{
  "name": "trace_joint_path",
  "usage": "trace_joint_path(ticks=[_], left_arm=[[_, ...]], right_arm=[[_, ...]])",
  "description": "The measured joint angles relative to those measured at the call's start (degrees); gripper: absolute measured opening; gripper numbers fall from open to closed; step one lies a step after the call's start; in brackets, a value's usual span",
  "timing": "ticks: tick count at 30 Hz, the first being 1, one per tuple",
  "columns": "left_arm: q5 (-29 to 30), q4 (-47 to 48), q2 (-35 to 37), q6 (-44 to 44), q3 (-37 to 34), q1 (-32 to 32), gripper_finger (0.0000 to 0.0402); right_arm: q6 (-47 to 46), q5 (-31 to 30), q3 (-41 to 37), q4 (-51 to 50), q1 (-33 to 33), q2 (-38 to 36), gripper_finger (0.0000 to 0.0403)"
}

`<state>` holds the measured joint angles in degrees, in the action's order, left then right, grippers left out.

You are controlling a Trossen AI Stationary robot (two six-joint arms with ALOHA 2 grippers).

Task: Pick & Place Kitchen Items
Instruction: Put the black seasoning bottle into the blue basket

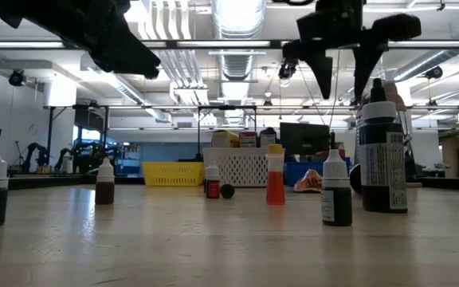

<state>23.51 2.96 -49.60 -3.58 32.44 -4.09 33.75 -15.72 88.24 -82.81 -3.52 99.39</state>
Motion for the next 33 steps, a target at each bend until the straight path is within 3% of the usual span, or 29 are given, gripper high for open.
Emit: trace_joint_path(ticks=[9,22,25,33], left_arm=[[0.0,0.2,0.0,0.5,0.0,0.0,0.0312],[0.1,0.2,0.0,-0.4,0.0,0.0,0.0312],[0.1,0.6,0.0,-1.1,0.0,0.0,0.0312],[0.1,1.6,0.0,-2.2,0.0,0.0,0.0312]], right_arm=[[4.7,1.6,-9.5,8.6,-3.5,2.9,0.0256],[0.9,-2.0,-3.2,5.5,-8.9,14.9,0.0237],[-1.4,-5.4,-2.0,2.3,-9.1,17.4,0.0251],[-3.9,-1.9,-0.1,-0.4,-9.0,20.9,0.0328]])
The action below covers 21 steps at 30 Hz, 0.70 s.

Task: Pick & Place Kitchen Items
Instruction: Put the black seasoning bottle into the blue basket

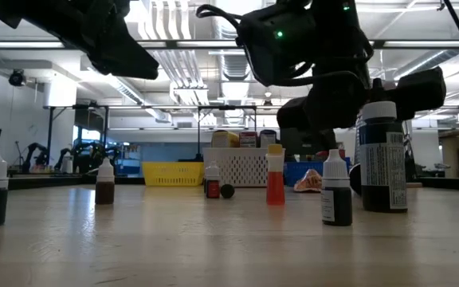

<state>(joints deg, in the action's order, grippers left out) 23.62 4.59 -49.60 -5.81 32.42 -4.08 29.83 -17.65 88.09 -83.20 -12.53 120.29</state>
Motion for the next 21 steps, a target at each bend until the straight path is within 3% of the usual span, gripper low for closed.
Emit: trace_joint_path(ticks=[8,21], left_arm=[[0.0,0.0,0.0,-0.8,0.0,0.0,0.0312],[0.0,0.0,0.0,-2.4,0.0,0.0,0.0312]], right_arm=[[-0.5,-0.9,-0.2,1.6,0.0,0.7,0.0365],[4.4,-0.1,-4.9,8.2,1.2,0.8,0.0322]])
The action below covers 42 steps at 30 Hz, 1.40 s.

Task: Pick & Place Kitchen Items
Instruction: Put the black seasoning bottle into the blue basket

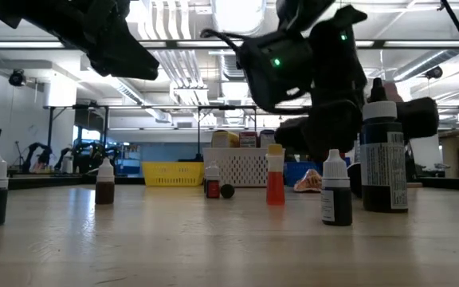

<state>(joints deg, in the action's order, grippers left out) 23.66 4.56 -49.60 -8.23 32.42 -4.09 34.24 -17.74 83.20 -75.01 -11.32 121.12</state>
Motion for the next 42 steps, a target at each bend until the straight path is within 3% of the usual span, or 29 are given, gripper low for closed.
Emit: trace_joint_path(ticks=[10,20,29,36,42], left_arm=[[0.0,0.0,0.0,0.0,0.0,0.0,0.0312],[0.0,0.2,0.0,0.0,0.0,0.0,0.0312],[0.0,0.2,0.0,0.0,0.0,0.0,0.0312],[0.0,0.2,0.0,0.0,0.0,0.0,0.0312],[0.0,0.2,0.0,0.5,0.0,0.0,0.0312]], right_arm=[[1.9,0.1,-4.3,4.6,0.6,0.0,0.0287],[2.0,0.0,-4.2,4.9,0.6,0.0,0.0211],[1.9,0.9,-4.2,2.4,0.6,-0.9,0.0227],[-2.2,0.7,-3.2,1.0,1.3,-8.1,0.0208],[-11.8,3.1,-4.0,8.9,4.6,-19.1,0.0218]])
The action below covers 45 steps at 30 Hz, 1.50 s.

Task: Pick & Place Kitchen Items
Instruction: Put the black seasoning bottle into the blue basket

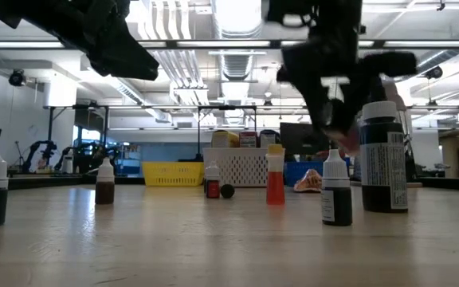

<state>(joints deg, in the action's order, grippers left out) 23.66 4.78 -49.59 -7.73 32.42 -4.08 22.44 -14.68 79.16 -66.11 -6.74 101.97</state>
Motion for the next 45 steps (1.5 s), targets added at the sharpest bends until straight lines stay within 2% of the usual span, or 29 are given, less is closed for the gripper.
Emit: trace_joint_path(ticks=[5,10,14,20,25,32,37,45], left_arm=[[0.0,0.0,0.0,0.0,0.0,0.0,0.0312],[0.0,0.0,0.0,-0.1,0.0,0.0,0.0312],[0.0,0.0,0.0,-0.2,0.0,0.0,0.0312],[0.0,0.0,0.0,-0.3,0.0,0.0,0.0312],[0.0,0.0,0.0,-1.3,0.0,0.0,0.0312],[0.0,0.0,0.0,-0.9,0.0,0.0,0.0312],[0.0,0.0,0.0,-0.3,0.0,0.0,0.0312],[0.0,0.0,0.0,0.2,0.0,0.0,0.0312]], right_arm=[[-6.2,-0.2,-2.5,12.1,4.6,-9.1,0.0230],[-6.7,-0.3,-6.8,22.0,11.0,-16.4,0.0207],[-6.1,-0.3,-9.4,26.9,17.3,-20.4,0.0208],[-6.4,3.1,-12.7,35.7,28.6,-22.4,0.0231],[-14.2,4.4,-14.9,41.9,35.8,-21.3,0.0209],[-23.0,4.0,-20.9,53.3,38.4,-20.9,0.0215],[-24.0,-3.3,-25.3,58.9,39.0,-20.9,0.0228],[-25.1,-3.1,-29.6,65.7,41.3,-20.8,0.0208]])
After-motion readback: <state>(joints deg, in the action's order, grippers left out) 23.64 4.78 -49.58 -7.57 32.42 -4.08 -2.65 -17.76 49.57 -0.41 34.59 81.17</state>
